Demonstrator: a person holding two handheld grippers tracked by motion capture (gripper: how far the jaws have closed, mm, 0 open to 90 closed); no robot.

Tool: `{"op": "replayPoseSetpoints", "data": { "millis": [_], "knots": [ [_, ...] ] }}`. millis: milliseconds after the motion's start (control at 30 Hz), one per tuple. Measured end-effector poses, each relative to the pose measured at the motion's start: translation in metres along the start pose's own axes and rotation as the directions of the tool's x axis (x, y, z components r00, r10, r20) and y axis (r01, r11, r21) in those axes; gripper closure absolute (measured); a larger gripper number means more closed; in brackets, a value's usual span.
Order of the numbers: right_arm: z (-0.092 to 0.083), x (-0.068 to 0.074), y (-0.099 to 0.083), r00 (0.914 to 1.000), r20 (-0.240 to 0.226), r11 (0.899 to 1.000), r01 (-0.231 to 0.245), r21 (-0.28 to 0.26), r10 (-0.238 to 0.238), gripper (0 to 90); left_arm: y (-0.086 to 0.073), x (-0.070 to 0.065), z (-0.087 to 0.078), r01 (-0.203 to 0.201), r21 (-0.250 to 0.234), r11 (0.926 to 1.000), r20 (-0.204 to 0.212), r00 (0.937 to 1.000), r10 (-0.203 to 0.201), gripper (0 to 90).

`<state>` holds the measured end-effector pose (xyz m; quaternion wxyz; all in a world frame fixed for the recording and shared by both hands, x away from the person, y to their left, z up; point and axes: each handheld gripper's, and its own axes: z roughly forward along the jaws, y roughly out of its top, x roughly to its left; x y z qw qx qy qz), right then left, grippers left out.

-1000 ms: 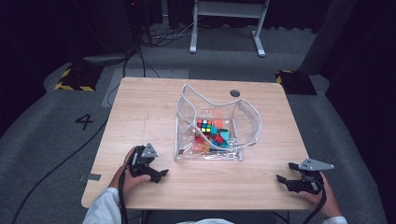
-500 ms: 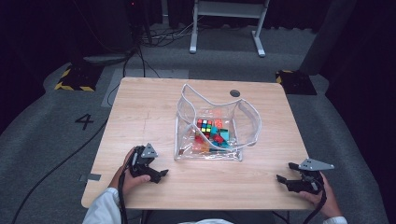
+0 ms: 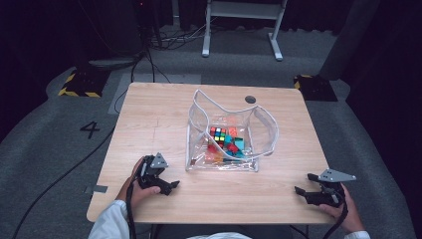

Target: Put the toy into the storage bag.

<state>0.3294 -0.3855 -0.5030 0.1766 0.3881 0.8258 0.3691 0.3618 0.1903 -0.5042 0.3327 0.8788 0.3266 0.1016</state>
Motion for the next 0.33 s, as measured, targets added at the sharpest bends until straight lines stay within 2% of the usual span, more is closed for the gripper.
{"op": "replayPoseSetpoints", "data": {
  "millis": [333],
  "knots": [
    [-0.0001, 0.0000, 0.0000, 1.0000, 0.000, 1.000, 0.000, 0.001, 0.000, 20.3, 0.0004, 0.0004, -0.0001, -0.007, 0.001, 1.0000, -0.005, 1.0000, 0.007, 0.1]
  ]
}}
